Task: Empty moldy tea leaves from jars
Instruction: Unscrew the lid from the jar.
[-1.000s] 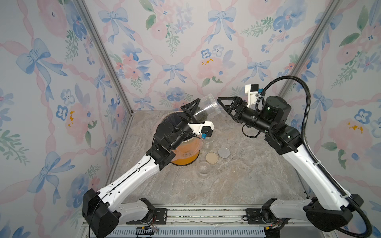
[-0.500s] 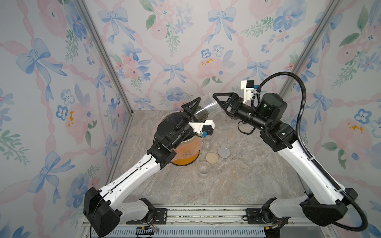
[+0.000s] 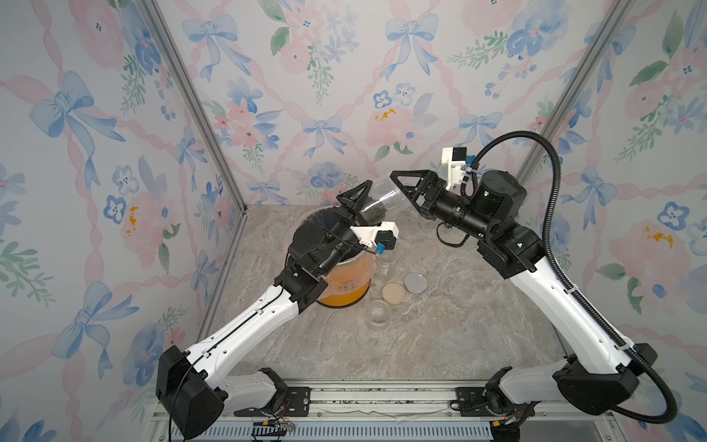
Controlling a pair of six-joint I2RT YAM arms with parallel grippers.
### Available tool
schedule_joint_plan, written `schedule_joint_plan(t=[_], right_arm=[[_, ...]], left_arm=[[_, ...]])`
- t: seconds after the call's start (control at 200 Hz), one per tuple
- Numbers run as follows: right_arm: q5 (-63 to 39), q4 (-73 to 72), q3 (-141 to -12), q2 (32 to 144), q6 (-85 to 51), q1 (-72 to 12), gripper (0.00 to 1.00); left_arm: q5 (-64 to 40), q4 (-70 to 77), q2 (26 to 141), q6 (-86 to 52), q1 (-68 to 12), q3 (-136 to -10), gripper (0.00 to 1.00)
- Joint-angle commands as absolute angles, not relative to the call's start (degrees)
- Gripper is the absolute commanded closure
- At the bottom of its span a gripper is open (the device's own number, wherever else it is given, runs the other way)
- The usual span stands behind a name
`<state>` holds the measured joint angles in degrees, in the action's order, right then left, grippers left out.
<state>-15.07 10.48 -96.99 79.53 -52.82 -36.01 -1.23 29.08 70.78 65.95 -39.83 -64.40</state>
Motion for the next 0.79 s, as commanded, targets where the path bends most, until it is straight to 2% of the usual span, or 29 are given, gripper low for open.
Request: schedule_joint_plan(t=[0.0,0.325,0.79], right_arm=[[-15.8,11.0,-97.1,80.3,-53.0,-36.2,0.03],[-17.0,12.1,-95.7,80.0,-53.4,-33.1,0.04],[-21.3,6.9,-94.5,80.9,-55.6,-33.9,0.00]], left_arm=[[-1.6,32.2,70.4,65.0,-39.8,-66.8,0.49],[-1.6,32.5,69.7,64.4,-39.5,-66.5,0.50],[-2.3,33.3,70.5,62.6,-39.5,-66.5,0.50]])
